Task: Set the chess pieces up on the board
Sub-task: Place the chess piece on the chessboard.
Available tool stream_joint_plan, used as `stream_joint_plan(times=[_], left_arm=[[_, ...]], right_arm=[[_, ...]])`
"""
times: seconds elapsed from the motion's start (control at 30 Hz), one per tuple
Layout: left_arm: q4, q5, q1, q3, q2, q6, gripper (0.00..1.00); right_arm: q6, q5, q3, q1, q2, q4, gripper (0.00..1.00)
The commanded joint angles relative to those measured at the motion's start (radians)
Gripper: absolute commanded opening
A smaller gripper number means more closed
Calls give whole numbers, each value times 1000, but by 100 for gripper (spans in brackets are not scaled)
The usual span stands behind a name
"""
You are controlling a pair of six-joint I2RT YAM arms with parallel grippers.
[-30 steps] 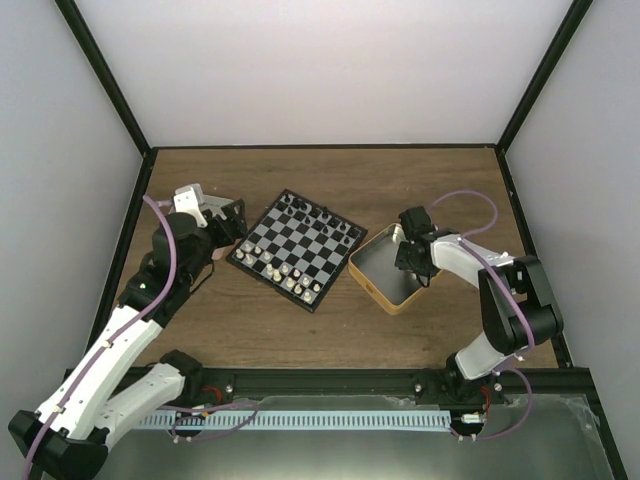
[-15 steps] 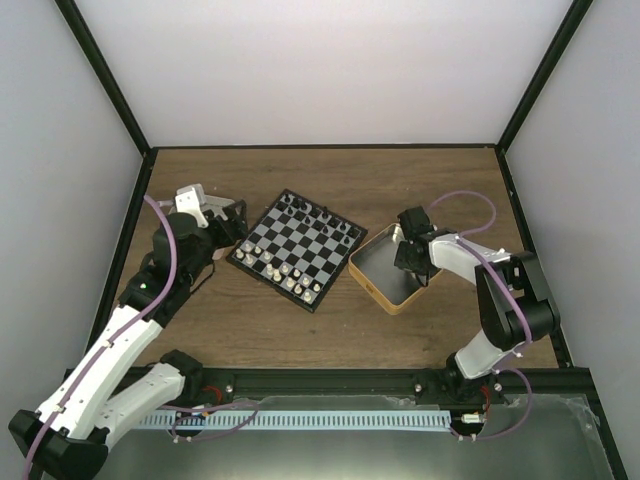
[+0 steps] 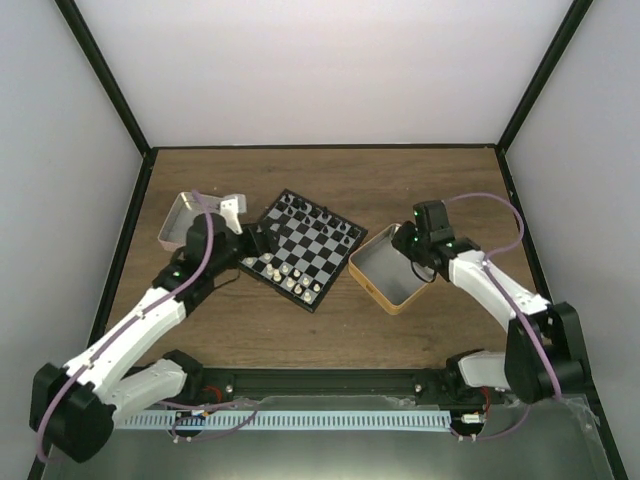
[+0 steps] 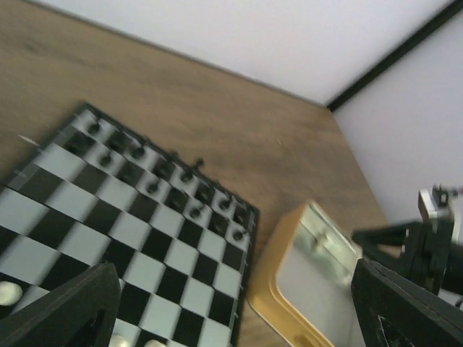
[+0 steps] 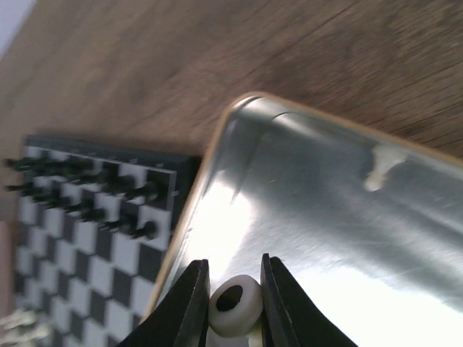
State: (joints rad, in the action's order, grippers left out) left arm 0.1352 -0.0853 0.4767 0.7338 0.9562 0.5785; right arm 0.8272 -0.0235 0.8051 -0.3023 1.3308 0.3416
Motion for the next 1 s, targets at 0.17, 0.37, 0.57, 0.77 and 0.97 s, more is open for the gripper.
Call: stream_joint_plan(times=[0.17, 0.37, 0.57, 0.77, 0.97], left_arm=[[-389, -59, 287, -53, 227, 5, 89], [-661, -25, 424, -60, 406, -17, 87], [-773, 58, 505, -22, 529, -9, 76], [-846, 107, 542, 9, 599, 3, 62], [-940, 117, 567, -17, 638, -8, 54]], right_arm=[[477, -358, -174, 10, -175, -280, 13], [768, -527, -292, 9, -253, -485, 13], [949, -569, -364, 8, -344, -563, 13], [1028, -612, -399, 8, -369, -616, 14], [1059, -650, -411, 8, -359, -665, 15]])
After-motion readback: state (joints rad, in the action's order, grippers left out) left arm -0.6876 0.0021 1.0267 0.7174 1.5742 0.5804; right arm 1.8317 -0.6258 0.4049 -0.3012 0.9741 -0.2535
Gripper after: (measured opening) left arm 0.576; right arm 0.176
